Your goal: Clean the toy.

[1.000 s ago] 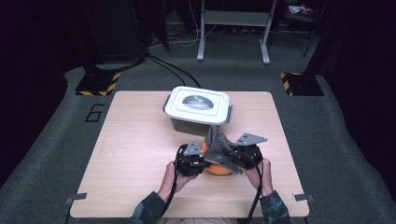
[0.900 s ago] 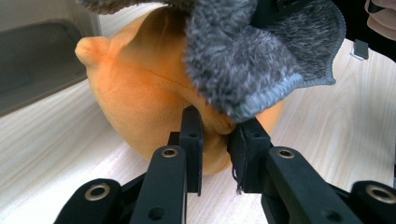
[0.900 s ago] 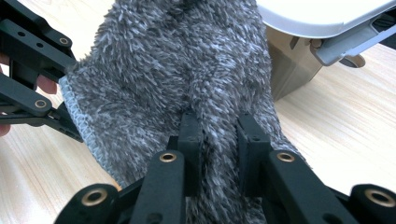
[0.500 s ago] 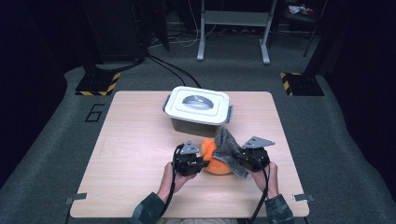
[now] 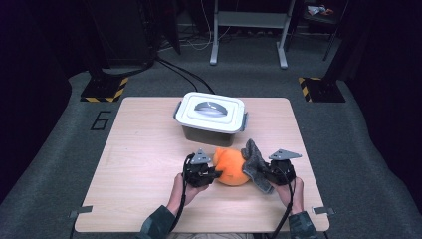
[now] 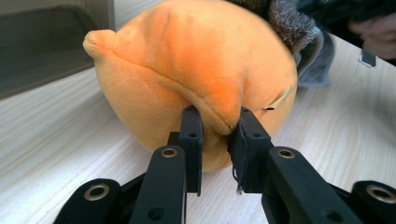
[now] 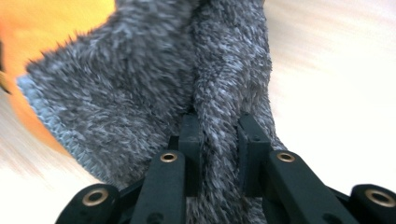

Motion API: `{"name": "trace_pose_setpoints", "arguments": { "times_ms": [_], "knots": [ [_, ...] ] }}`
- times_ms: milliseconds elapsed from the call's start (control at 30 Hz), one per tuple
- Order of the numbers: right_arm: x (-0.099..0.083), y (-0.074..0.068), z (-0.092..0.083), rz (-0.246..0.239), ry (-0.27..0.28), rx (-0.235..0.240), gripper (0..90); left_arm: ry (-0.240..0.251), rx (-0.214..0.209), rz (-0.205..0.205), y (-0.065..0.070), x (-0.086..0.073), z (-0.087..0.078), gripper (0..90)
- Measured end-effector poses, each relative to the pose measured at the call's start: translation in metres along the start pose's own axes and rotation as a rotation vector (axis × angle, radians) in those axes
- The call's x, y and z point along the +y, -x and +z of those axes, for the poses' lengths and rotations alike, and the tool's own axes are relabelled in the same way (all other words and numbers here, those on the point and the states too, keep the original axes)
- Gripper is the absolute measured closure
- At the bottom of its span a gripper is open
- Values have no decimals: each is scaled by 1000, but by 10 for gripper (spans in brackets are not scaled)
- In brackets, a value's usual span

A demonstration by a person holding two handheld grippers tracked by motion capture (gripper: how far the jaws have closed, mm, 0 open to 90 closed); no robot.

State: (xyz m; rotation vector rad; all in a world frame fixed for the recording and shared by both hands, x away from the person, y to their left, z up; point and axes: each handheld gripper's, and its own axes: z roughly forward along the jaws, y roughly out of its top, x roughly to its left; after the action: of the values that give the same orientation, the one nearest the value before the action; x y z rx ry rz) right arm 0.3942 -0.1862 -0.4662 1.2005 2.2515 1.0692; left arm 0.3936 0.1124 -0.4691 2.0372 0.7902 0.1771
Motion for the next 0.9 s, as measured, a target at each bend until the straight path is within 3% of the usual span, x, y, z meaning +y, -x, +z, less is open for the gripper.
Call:
{"name": "trace_pose_setpoints", "arguments": {
  "times_ms": [100,133,233,433,567,800,900],
  "knots": [
    [6,-2,-7,-5,23,8,752,-2,-2,-11,0,-1,0,755],
    [14,-7,-14,-20,63,18,752,-1,-2,0,0,-1,0,755],
    [26,-17,-21,-47,98,43,752,0,0,1,2,0,0,755],
    [48,-47,-17,-139,97,100,750,-2,-3,8,3,0,0,755],
    [55,-59,-10,-169,94,127,748,-3,-8,25,4,0,0,754],
    [55,-65,2,-203,59,131,749,-8,-18,38,6,1,1,754],
    [53,-62,2,-193,58,132,750,-10,-16,43,6,0,1,754]
  ]
}}
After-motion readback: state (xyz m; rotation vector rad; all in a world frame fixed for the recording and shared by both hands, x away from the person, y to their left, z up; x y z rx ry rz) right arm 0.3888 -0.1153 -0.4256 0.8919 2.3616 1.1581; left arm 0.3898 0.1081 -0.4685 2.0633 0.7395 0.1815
